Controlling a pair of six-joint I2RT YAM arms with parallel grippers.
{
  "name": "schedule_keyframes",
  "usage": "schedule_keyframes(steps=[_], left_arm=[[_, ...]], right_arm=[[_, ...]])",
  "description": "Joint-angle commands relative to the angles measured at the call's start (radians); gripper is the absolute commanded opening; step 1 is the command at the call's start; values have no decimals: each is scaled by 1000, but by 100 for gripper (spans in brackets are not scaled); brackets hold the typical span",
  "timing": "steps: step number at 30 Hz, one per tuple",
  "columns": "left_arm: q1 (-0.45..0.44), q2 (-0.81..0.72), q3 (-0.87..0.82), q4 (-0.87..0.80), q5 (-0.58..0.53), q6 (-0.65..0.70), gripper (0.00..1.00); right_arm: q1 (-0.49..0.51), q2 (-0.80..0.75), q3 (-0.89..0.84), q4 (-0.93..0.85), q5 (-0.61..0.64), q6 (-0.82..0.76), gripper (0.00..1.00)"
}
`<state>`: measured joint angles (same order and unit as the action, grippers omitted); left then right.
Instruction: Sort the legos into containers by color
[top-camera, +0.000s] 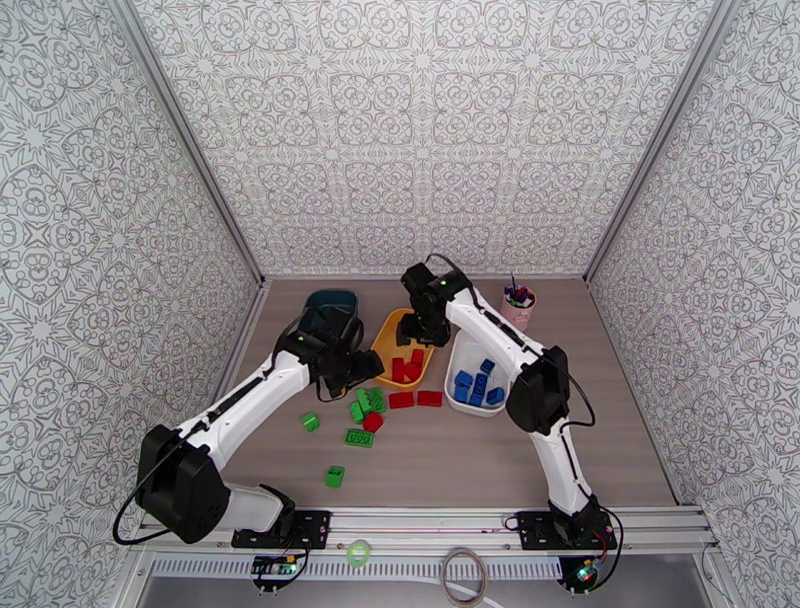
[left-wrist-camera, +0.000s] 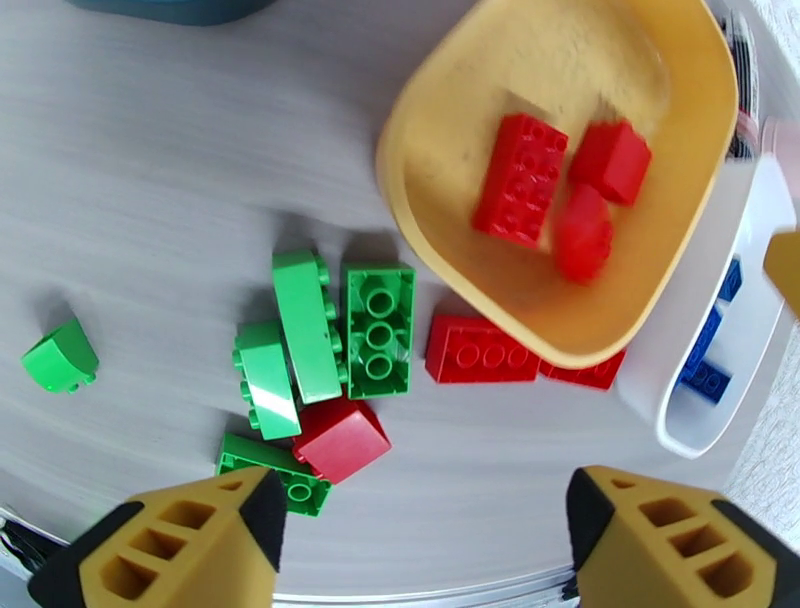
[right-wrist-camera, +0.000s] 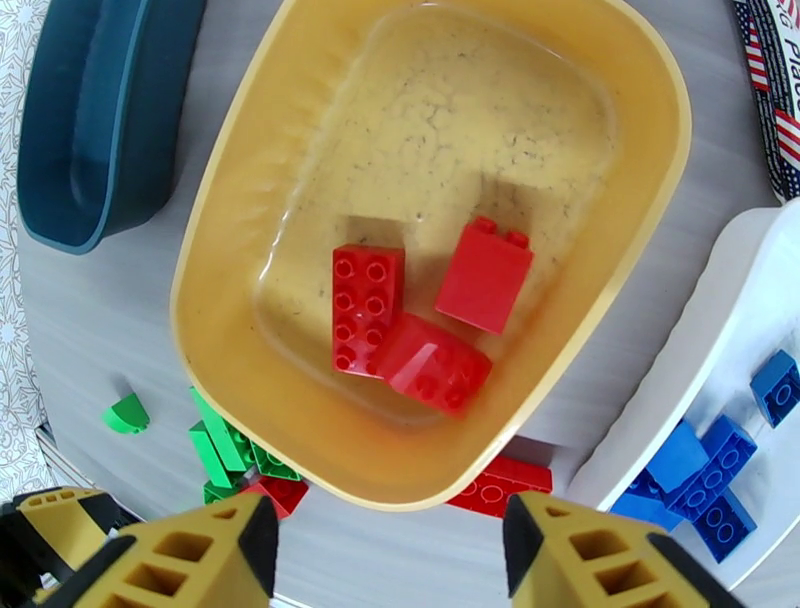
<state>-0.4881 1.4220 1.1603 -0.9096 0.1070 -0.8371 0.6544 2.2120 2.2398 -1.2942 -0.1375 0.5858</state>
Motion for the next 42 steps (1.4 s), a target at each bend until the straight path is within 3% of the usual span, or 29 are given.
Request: schedule_keyframes(steps=[1, 11, 18, 42], left_arm=[[-44, 8, -14, -44, -26, 48, 71], [-186, 67, -33, -100, -81, 83, 65], [-192, 79, -105, -52, -58, 61, 64], [-127, 262, -78, -2, -31, 126, 64]], right_arm=[[-6, -91, -43, -25, 26, -11, 62], [-6, -368, -440, 70, 46, 23, 56], [-5, -481, -651, 148, 22, 90, 54], [-6, -464, -654, 168, 6, 102, 53]])
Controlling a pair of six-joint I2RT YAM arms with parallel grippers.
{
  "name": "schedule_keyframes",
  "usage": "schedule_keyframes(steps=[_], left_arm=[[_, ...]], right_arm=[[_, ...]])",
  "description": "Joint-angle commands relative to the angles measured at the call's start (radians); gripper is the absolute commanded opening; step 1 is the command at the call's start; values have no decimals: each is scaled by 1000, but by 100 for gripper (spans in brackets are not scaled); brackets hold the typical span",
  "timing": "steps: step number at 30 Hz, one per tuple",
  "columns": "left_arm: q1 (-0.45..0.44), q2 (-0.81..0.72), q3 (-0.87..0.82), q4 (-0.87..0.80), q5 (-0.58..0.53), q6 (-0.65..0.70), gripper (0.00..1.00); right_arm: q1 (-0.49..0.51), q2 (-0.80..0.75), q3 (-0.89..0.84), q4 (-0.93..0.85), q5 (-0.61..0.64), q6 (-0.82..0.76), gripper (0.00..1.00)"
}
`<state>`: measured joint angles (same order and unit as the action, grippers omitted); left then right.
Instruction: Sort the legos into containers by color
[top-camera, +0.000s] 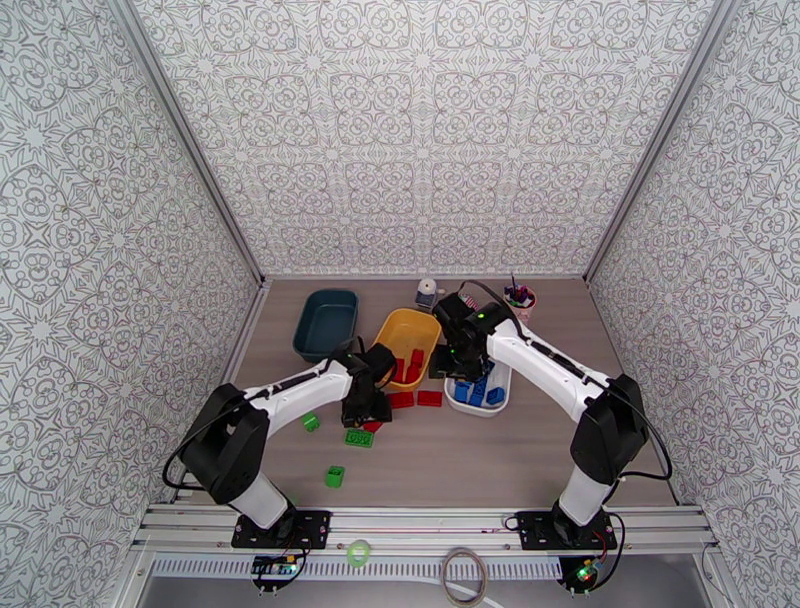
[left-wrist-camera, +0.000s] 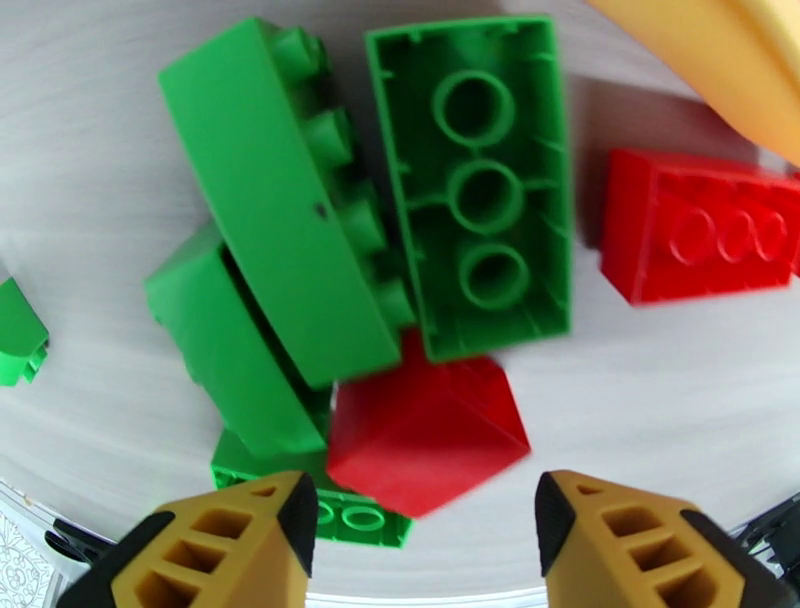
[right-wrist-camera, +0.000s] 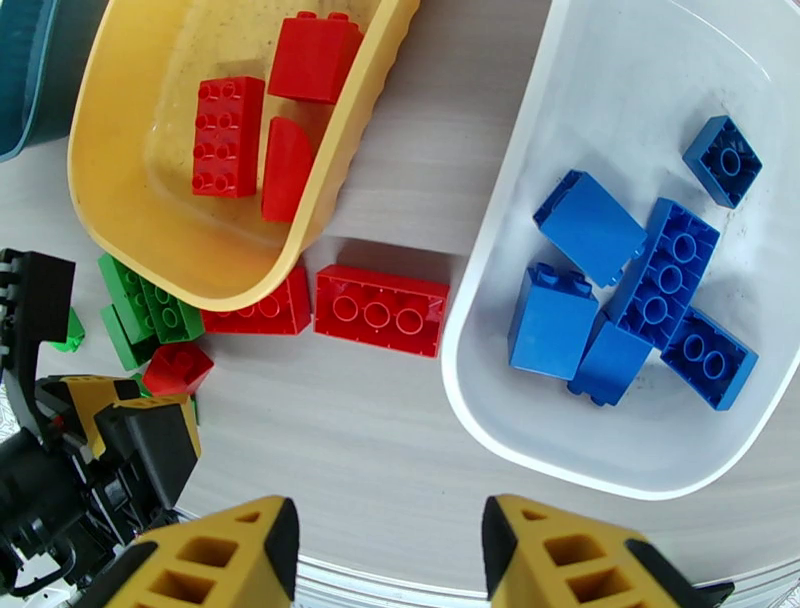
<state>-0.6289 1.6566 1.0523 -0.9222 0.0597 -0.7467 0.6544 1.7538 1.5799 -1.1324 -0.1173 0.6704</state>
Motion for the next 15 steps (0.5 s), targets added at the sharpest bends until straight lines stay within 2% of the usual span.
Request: schedule_keyframes(steps=[1, 15], left_arm=[[17, 38, 37, 10, 17, 42, 64], [-29, 124, 106, 3, 29, 101, 60]], right_arm=[[-5, -8, 6, 8, -14, 18, 53], [-6, -16, -10, 17, -12, 28, 53]])
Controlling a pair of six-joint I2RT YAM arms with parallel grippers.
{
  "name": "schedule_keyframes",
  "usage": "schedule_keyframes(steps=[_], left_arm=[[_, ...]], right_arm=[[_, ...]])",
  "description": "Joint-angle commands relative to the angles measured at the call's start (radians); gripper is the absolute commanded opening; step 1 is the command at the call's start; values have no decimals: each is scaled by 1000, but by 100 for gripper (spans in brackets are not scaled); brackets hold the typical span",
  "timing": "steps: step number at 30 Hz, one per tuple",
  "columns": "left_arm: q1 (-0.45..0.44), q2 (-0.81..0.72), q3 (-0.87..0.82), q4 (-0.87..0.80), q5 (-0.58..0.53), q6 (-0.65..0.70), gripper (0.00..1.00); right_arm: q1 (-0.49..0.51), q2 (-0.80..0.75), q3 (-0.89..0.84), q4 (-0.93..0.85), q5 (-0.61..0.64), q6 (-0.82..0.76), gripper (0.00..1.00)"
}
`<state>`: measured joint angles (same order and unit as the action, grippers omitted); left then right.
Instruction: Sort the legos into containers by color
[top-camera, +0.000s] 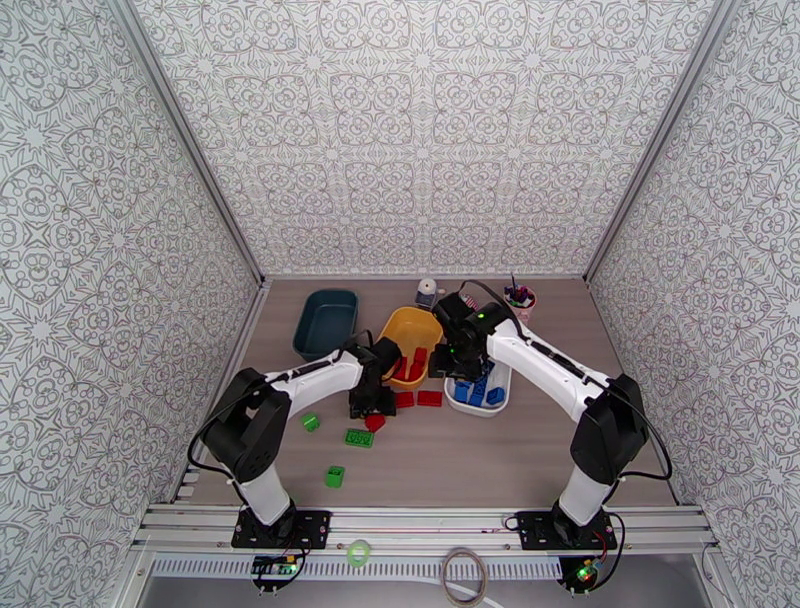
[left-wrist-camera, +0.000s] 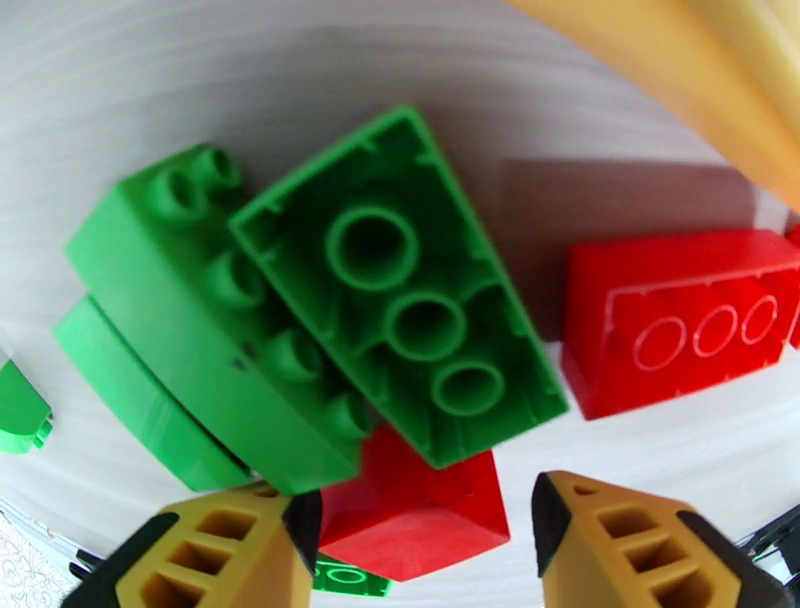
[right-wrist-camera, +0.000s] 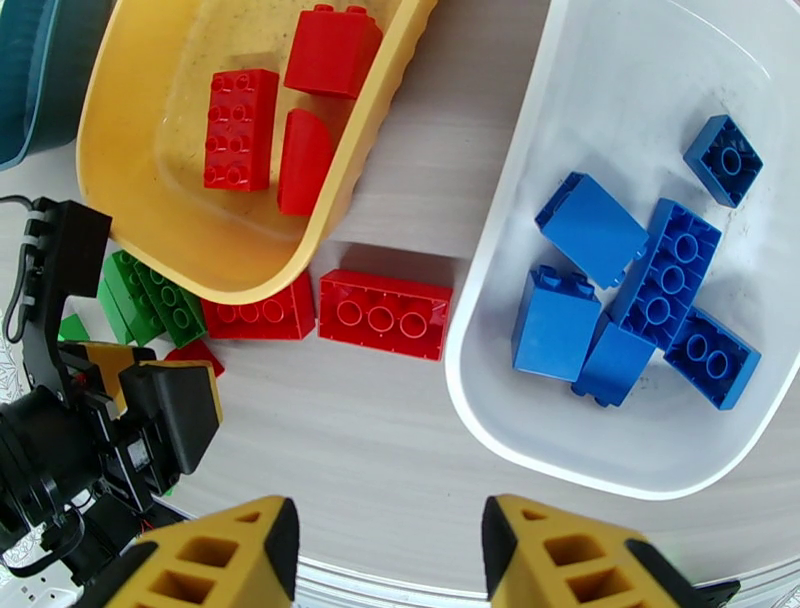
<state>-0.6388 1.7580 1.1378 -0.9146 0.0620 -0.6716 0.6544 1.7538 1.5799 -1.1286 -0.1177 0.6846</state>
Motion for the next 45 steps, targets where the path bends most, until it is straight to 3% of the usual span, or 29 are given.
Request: schedule_keyframes(steps=[1, 16, 26, 29, 31, 40, 45], left_arm=[[-27, 24, 20, -6, 25, 26, 59], [-88, 52, 40, -7, -7, -14, 45], [-91, 60, 46, 0, -8, -20, 46], [-92, 56, 47, -2, -8, -19, 39], [-97, 41, 52, -14, -13, -18, 35], [-105, -120, 105, -109, -40, -13, 35], [-40, -187, 150, -123, -9, -17, 35]], right_arm=[[-6, -15, -9, 13, -12, 15, 53], [-5, -17, -25, 19, -20, 16, 53], [-10, -28, -17, 7, -11, 16, 53], [-13, -28, -15, 4, -14, 15, 52], [-16, -27, -12, 0, -16, 12, 52], [-29, -26, -6, 4, -4, 7, 51], [-30, -27, -13, 7, -5, 9, 51]])
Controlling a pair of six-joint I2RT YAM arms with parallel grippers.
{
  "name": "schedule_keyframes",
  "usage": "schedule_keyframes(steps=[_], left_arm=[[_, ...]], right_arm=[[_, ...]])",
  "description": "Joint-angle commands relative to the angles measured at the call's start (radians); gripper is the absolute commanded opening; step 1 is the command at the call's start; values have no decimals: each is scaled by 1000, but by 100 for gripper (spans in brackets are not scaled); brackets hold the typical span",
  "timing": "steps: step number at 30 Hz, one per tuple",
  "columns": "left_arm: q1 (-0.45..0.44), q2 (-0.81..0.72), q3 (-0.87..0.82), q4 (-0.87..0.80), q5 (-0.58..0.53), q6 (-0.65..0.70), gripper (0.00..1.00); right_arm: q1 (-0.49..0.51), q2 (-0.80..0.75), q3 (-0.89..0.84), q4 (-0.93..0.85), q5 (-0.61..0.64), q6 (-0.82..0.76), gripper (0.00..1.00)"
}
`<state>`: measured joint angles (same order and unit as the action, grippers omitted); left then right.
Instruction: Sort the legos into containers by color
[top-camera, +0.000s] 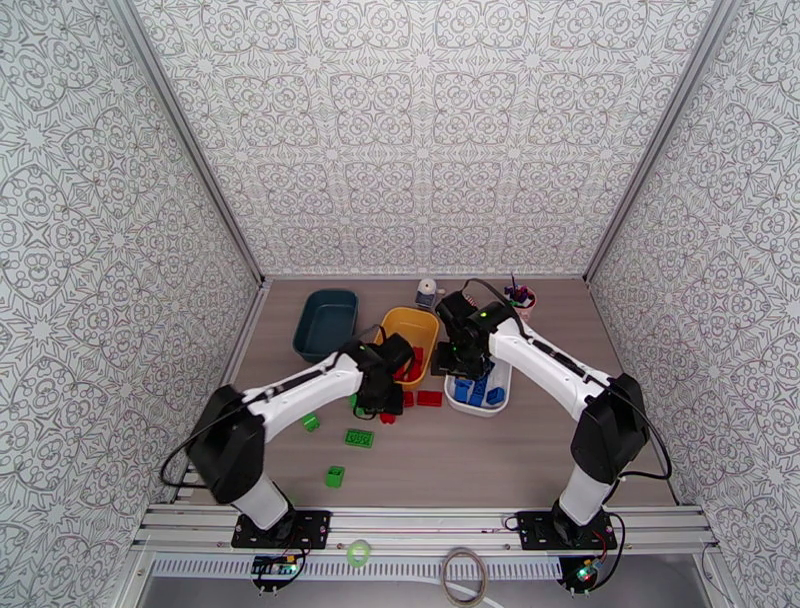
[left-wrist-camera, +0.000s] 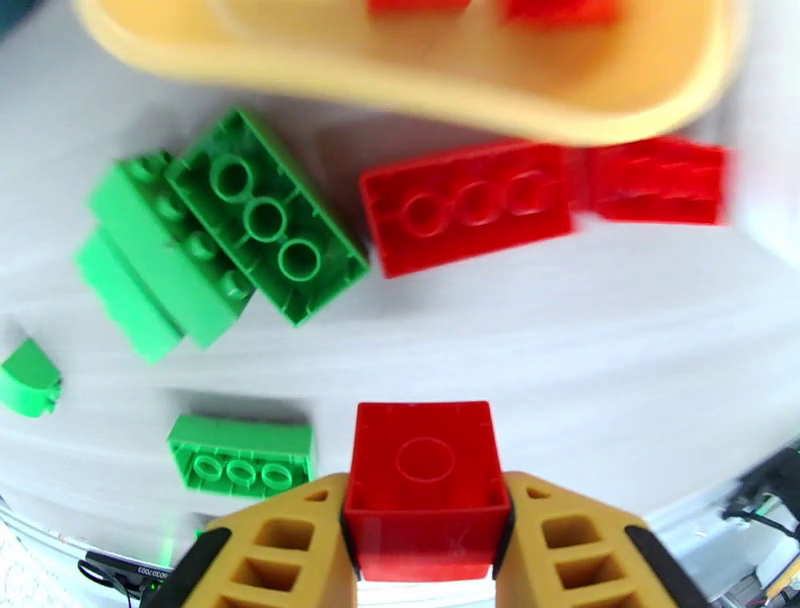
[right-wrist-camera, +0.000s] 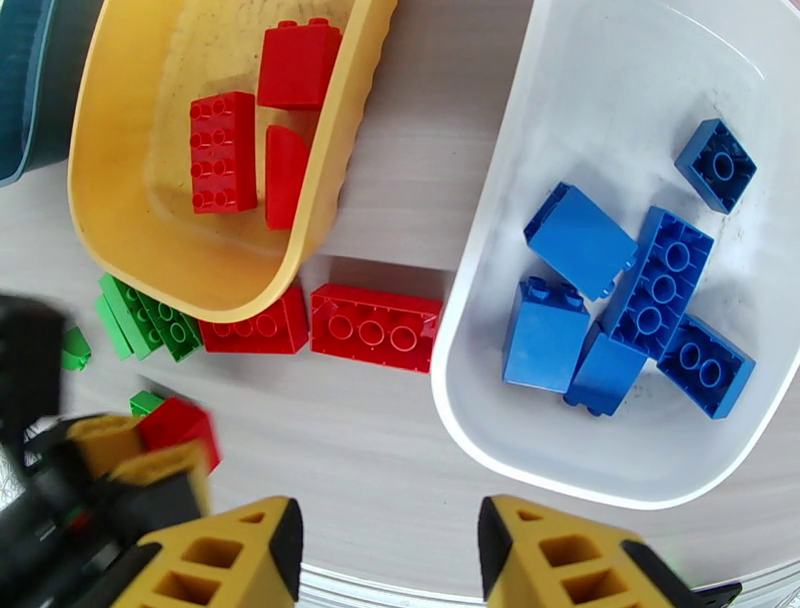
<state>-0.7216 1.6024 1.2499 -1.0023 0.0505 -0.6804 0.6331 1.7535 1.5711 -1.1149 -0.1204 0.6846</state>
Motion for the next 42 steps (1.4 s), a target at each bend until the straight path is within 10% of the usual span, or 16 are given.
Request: schedule_keyframes(steps=[1, 17, 26, 42], left_arm=[[68, -37, 56, -33, 11, -5, 35], [285, 257, 467, -3, 136, 67, 38], [276, 315, 584, -20, 136, 56, 77], [308, -41, 223, 53, 18, -43, 85]], right_arm=[[-9, -26, -5, -8, -4, 6, 51], [-7, -44, -12, -45, 20, -26, 51], [-6, -89, -75, -45, 22, -24, 53], [83, -17, -38, -19, 22, -60, 57]])
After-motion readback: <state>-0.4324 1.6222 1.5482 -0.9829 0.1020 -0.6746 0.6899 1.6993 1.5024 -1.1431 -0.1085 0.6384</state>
